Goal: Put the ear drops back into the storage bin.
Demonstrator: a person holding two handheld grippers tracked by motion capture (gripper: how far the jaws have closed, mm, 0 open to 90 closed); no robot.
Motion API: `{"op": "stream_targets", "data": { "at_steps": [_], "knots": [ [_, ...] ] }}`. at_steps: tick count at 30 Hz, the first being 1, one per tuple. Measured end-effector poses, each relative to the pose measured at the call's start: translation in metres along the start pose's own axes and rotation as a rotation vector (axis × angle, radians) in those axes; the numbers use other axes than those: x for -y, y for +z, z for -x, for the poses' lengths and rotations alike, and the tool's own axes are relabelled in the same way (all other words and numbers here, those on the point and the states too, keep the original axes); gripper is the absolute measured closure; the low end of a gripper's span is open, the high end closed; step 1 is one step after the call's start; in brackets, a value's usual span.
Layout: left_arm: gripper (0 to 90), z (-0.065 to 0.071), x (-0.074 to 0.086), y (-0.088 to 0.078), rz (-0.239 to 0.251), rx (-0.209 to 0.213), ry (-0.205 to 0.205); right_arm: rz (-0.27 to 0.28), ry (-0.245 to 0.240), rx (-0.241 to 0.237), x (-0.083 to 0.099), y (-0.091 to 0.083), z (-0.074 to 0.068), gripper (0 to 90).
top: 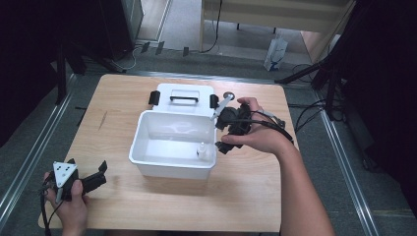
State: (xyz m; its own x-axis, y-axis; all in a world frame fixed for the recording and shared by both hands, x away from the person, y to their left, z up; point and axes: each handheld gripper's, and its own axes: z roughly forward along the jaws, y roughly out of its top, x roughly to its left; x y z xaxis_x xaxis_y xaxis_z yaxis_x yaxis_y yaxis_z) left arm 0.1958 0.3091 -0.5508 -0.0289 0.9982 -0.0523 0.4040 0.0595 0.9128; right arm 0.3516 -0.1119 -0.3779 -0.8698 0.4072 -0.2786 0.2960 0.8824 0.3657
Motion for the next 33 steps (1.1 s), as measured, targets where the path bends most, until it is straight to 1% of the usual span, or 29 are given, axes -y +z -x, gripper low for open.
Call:
{"op": "stream_targets", "data": {
  "at_steps": [1,2,3,9,10,11,12,13,17,18,19,21,22,23,26,27,28,30,33],
  "knots": [
    [0.2,0.0,0.0,0.0,0.0,-0.001,0.002,0.005,0.02,0.003,0.01,0.0,0.002,0.0],
    [0.2,0.0,0.0,0.0,0.0,-0.001,0.002,0.005,0.02,0.003,0.01,0.0,0.002,0.0],
    [0.2,0.0,0.0,0.0,0.001,-0.002,0.002,0.007,0.039,0.002,0.019,-0.001,0.004,0.0],
    [0.2,0.001,0.0,0.0,-0.001,-0.004,0.004,0.016,0.096,0.018,0.047,-0.002,0.008,0.0],
    [0.2,0.001,0.0,0.0,-0.001,-0.004,0.004,0.016,0.096,0.018,0.047,-0.002,0.008,0.0],
    [0.2,0.001,0.0,0.0,-0.001,-0.005,0.005,0.02,0.114,0.029,0.056,-0.002,0.009,0.0],
    [0.2,0.001,0.0,0.0,-0.001,-0.005,0.005,0.02,0.114,0.029,0.056,-0.002,0.009,0.0],
    [0.2,0.001,0.0,0.0,0.0,-0.005,0.004,0.03,0.132,0.042,0.067,-0.002,0.009,0.0],
    [0.2,0.001,0.0,0.0,-0.001,-0.005,0.005,0.044,0.158,0.056,0.079,-0.001,0.008,0.0],
    [0.2,0.001,0.0,0.0,-0.002,-0.005,0.005,0.048,0.172,0.058,0.084,0.0,0.008,0.0],
    [0.2,0.001,0.0,0.0,-0.003,-0.004,0.006,0.056,0.191,0.064,0.094,0.001,0.006,0.0],
    [0.2,0.001,0.0,0.0,-0.002,-0.005,0.004,0.06,0.203,0.066,0.102,0.002,0.005,0.0],
    [0.2,0.001,0.0,0.0,-0.002,-0.005,0.004,0.06,0.203,0.066,0.102,0.002,0.005,0.0],
    [0.2,0.001,0.0,0.0,-0.003,-0.005,0.005,0.062,0.223,0.074,0.112,0.004,0.003,0.0],
    [0.2,0.001,0.0,0.0,-0.002,-0.005,0.008,0.072,0.242,0.078,0.125,0.007,0.001,0.0],
    [0.2,0.001,0.0,0.0,-0.002,-0.005,0.008,0.072,0.242,0.078,0.125,0.007,0.001,0.0],
    [0.2,0.001,0.0,0.0,-0.003,-0.005,0.008,0.085,0.246,0.078,0.134,0.009,0.0,0.0],
    [0.2,0.001,0.0,0.0,-0.002,-0.006,0.008,0.093,0.271,0.088,0.143,0.011,-0.003,0.0],
    [0.2,0.001,0.0,0.0,-0.002,-0.006,0.012,0.107,0.281,0.098,0.157,0.015,-0.008,0.0]
  ]
}}
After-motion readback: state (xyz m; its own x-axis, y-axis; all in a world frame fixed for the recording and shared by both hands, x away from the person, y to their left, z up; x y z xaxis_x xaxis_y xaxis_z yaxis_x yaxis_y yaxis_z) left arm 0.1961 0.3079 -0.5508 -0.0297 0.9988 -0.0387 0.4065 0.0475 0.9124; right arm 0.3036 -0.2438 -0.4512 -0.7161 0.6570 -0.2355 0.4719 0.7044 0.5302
